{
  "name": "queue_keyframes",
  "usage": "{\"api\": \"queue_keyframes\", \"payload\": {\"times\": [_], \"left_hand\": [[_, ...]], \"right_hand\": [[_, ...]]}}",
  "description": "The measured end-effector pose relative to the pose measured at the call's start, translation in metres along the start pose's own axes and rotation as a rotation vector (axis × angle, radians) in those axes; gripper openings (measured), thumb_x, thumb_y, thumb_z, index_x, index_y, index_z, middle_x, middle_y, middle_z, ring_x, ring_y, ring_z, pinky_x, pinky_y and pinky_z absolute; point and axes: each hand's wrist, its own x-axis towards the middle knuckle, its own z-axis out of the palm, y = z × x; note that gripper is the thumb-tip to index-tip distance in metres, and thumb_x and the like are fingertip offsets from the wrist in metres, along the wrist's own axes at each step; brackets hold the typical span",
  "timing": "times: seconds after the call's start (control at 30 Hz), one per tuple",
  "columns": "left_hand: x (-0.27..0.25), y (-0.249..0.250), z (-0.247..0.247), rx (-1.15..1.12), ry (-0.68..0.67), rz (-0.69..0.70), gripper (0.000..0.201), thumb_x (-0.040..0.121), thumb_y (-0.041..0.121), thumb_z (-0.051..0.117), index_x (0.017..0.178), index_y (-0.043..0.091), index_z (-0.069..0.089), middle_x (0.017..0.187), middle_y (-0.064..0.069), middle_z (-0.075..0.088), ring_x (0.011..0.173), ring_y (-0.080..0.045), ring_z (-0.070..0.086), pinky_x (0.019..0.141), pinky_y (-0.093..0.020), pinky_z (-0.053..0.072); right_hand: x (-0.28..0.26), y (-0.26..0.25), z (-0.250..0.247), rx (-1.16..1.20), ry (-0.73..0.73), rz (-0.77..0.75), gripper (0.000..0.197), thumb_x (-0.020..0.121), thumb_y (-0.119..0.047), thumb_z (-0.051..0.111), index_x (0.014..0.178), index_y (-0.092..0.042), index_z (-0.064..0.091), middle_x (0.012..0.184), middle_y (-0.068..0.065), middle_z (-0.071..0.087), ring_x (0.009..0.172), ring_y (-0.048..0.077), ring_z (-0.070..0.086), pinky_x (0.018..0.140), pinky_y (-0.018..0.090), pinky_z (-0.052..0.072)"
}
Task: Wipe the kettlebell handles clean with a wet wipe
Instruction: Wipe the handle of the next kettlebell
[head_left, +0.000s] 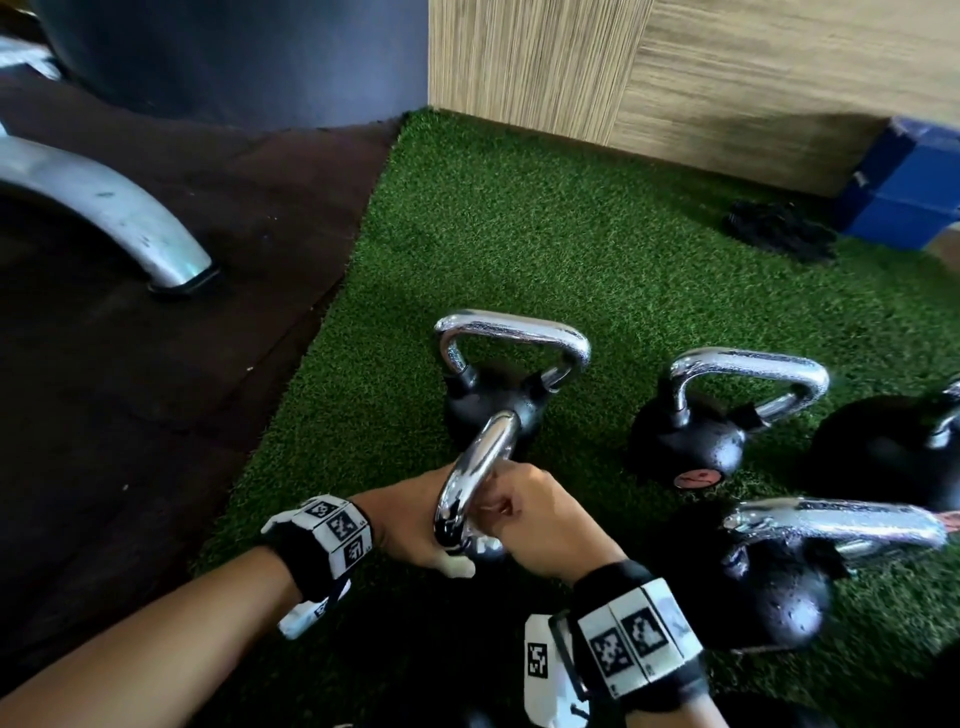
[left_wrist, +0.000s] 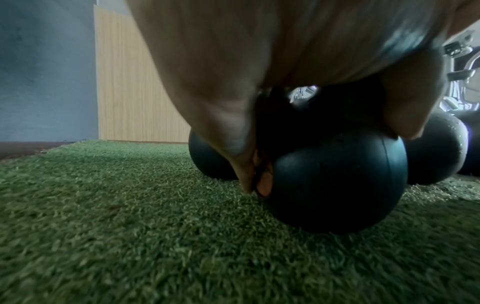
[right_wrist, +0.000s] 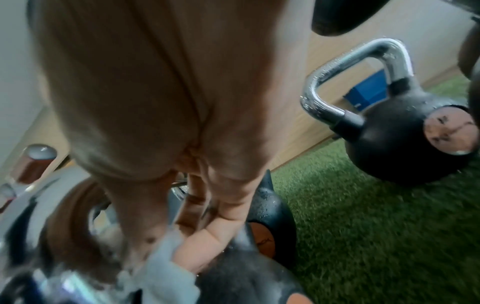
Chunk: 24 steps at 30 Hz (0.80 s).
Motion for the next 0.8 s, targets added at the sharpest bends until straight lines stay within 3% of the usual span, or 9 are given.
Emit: {"api": "queue_keyframes", "payload": {"times": [0.07,0.17,0.23,0.33,0.4,0.47,0.6,0.67,0.8], "left_hand": [[-0.003,-0.001,0.001,-0.013,0.015,0.008,0.084,0.072,0.011,0.092,0.133,0.029,0.038,0.120,0.028,0.056,0.110,0.023,0.054,0.101,-0.009,0.044],[-0.007,-0.001,0.003,-0.018,0.019,0.018,0.097,0.068,0.007,0.094,0.141,0.024,0.032,0.127,0.019,0.056,0.114,0.008,0.061,0.104,-0.025,0.051],[-0.006,-0.002,0.004,-0.009,0.028,0.063,0.100,0.066,0.005,0.094,0.141,0.024,0.030,0.130,0.016,0.052,0.113,0.017,0.055,0.103,-0.017,0.047],[-0.005,-0.003,0.005,0.029,0.013,0.090,0.102,0.067,0.005,0.093,0.143,0.023,0.028,0.137,0.007,0.047,0.120,0.011,0.050,0.103,-0.008,0.041],[-0.005,-0.002,0.006,0.058,0.018,0.097,0.103,0.068,0.007,0.094,0.149,0.012,0.030,0.144,0.000,0.045,0.129,-0.005,0.051,0.109,-0.017,0.043],[-0.005,-0.001,0.006,0.149,0.033,0.132,0.101,0.069,0.013,0.094,0.151,0.007,0.035,0.149,-0.006,0.042,0.138,-0.015,0.045,0.118,-0.026,0.037],[-0.003,0.002,0.005,0.136,0.052,0.146,0.078,0.069,0.010,0.093,0.136,0.000,0.054,0.144,-0.002,0.042,0.133,-0.007,0.044,0.117,-0.024,0.037],[-0.003,-0.001,0.004,0.109,0.057,0.115,0.088,0.069,0.011,0.093,0.142,0.000,0.046,0.143,0.003,0.046,0.131,-0.006,0.048,0.113,-0.023,0.041],[-0.001,-0.009,0.006,0.069,0.060,0.138,0.096,0.067,0.007,0.093,0.145,0.004,0.039,0.124,0.030,0.040,0.110,0.023,0.042,0.099,0.001,0.034]], "right_hand": [[-0.001,0.002,0.001,0.057,-0.041,-0.002,0.014,0.082,0.002,0.067,0.079,-0.009,0.076,0.094,0.006,0.076,0.088,0.014,0.072,0.080,0.035,0.058],[-0.003,0.003,0.003,0.206,-0.130,0.035,0.034,0.084,0.002,0.066,0.075,-0.030,0.076,0.079,-0.012,0.076,0.075,-0.002,0.070,0.066,0.016,0.054],[-0.005,0.004,0.004,0.283,-0.168,0.061,0.039,0.084,0.002,0.065,0.074,-0.034,0.075,0.072,-0.015,0.074,0.068,-0.006,0.067,0.062,0.012,0.049],[-0.008,0.008,0.005,0.485,-0.192,0.100,0.027,0.085,0.008,0.068,0.089,-0.016,0.078,0.086,0.000,0.079,0.080,0.006,0.072,0.071,0.018,0.054],[-0.010,0.010,0.006,0.627,-0.175,0.128,0.020,0.085,0.013,0.068,0.099,0.002,0.076,0.095,0.015,0.077,0.085,0.018,0.072,0.078,0.027,0.057],[-0.011,0.013,0.007,0.780,-0.158,0.134,0.020,0.083,0.008,0.071,0.103,0.008,0.073,0.097,0.021,0.075,0.083,0.023,0.071,0.077,0.029,0.059],[-0.010,0.019,0.009,1.151,-0.054,0.192,0.025,0.079,0.000,0.069,0.100,0.012,0.070,0.096,0.027,0.070,0.075,0.026,0.072,0.073,0.032,0.062],[-0.010,0.021,0.011,1.249,-0.033,0.190,0.016,0.079,0.003,0.067,0.093,0.005,0.075,0.091,0.022,0.074,0.075,0.025,0.074,0.074,0.033,0.063],[-0.010,0.019,0.015,1.269,-0.023,0.189,0.014,0.075,0.006,0.070,0.087,0.002,0.077,0.086,0.020,0.076,0.073,0.025,0.075,0.071,0.034,0.064]]}}
